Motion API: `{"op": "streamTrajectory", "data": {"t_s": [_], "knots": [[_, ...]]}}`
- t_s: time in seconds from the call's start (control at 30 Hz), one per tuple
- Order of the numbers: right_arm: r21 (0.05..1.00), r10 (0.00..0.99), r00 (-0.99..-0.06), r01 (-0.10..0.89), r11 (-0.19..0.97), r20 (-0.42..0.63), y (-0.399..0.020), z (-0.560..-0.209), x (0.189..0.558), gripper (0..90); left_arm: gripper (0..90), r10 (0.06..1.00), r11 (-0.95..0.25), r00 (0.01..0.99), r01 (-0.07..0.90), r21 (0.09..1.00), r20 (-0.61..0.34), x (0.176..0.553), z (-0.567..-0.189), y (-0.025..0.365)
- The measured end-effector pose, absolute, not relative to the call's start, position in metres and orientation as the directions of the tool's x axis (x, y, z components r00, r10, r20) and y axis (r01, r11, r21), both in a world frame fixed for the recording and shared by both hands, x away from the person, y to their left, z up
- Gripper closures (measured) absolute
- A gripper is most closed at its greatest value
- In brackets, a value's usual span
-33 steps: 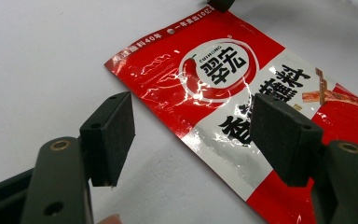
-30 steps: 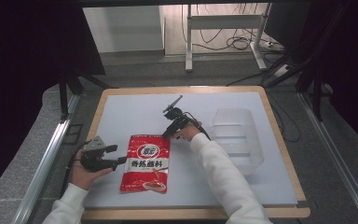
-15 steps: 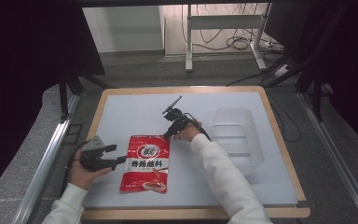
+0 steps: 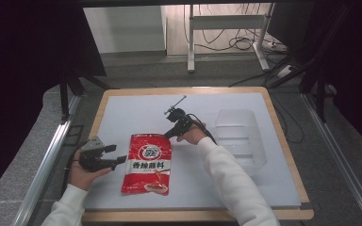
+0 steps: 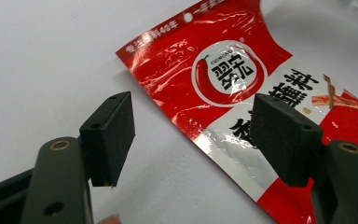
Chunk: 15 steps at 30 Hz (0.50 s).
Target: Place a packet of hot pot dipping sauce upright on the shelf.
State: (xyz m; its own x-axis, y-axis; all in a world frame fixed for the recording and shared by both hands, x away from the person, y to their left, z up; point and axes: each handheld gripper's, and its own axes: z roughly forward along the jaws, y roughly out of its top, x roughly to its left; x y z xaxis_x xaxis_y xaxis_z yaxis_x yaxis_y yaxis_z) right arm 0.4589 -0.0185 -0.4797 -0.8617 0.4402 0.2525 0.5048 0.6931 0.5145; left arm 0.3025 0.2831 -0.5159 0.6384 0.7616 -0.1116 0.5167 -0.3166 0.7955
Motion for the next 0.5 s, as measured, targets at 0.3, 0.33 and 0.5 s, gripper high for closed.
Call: {"op": "streamTrajectory", "data": {"t_s": [0.3, 0.33, 0.5], "knots": [[0.549, 0.402, -0.882, 0.469, 0.692, 0.247, -0.025, -0.47, 0.446, 89.0, 30.5, 0.77, -0.324, 0.626, 0.552, 0.768, -0.125, 0.321, -0.521, 0.279], [0.557, 0.393, -0.887, 0.458, 0.693, 0.241, -0.026, -0.469, 0.444, 89.0, 30.4, 0.771, -0.326, 0.623, 0.563, 0.759, -0.131, 0.329, -0.524, 0.277], [0.559, 0.376, -0.895, 0.443, 0.701, 0.238, -0.025, -0.466, 0.439, 89.0, 29.6, 0.743, -0.355, 0.657, 0.55, 0.756, -0.129, 0.345, -0.526, 0.272]]}}
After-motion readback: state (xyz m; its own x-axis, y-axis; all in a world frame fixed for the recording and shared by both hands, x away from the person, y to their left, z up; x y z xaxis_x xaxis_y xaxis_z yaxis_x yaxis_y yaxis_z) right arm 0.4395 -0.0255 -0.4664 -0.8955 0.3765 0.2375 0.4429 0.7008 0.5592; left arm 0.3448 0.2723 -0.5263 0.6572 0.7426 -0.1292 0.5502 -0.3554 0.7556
